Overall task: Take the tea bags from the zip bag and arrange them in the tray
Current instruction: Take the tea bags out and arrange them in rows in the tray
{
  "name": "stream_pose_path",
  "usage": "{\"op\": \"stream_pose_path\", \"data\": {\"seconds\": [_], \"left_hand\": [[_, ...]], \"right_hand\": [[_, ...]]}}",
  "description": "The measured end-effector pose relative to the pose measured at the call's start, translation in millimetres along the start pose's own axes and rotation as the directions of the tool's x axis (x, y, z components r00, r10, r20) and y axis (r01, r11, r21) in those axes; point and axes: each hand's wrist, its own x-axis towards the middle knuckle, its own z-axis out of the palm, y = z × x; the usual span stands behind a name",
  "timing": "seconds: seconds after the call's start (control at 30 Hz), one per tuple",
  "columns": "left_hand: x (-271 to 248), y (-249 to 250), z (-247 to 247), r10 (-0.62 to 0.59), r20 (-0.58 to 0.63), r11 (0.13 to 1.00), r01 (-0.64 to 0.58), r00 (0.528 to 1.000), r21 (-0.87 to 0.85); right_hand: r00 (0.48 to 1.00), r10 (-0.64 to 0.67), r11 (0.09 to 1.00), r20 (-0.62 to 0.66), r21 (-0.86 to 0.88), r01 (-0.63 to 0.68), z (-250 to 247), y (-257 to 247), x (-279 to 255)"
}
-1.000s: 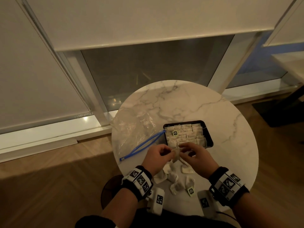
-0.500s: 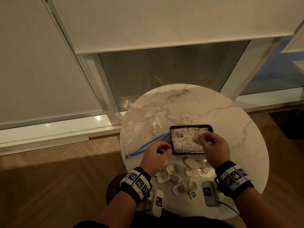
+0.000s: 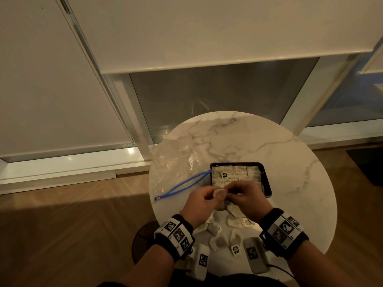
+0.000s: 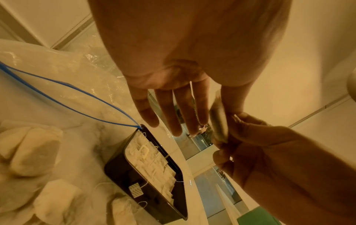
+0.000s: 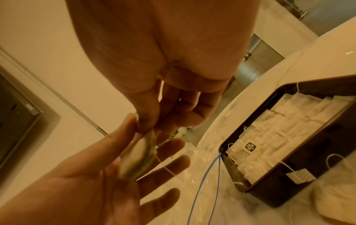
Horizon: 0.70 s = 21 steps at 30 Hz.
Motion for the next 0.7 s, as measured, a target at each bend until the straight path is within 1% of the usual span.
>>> {"op": "stream_pose_path", "data": {"seconds": [0.07,0.23,0.3,0.43,0.53,0.7], "left_hand": [[1,5,4,-0.005,0.019,1.000,0.005,1.000,-0.026],[2,9,13,0.018,0.038,1.000,-0.017,0.999,-0.018],[3,10,18,0.006,0.054,0.999,-0.003,0.999,-0.043],[6,14,23,-0.015,0.044,0.998,0.018,0.999,-0.059],[8,20,27,-0.006,0.036,0.999,0.007,0.999,-0.041],[13,27,34,0.056,0.017,0.998,-0.056,0.998,0.008]], "right_hand": [[1.000,-0.004,1.000,-0.001,0.014,0.004,-4,-3,-1],[0.999,0.014,0.998,-0.030,0.062,-0.012,-16,-4,-4],[0.999,0.020,0.997,-0.040,0.076,-0.017,-19,-5,-5],[0.997,-0.013,0.997,-0.082,0.069,0.019,-25,-7,-7],[0.993,-0.035,0.997,-0.110,0.058,0.041,-31,-7,-6],[0.984,-0.064,0.997,-0.167,0.029,0.070,-42,-4,-5]]}}
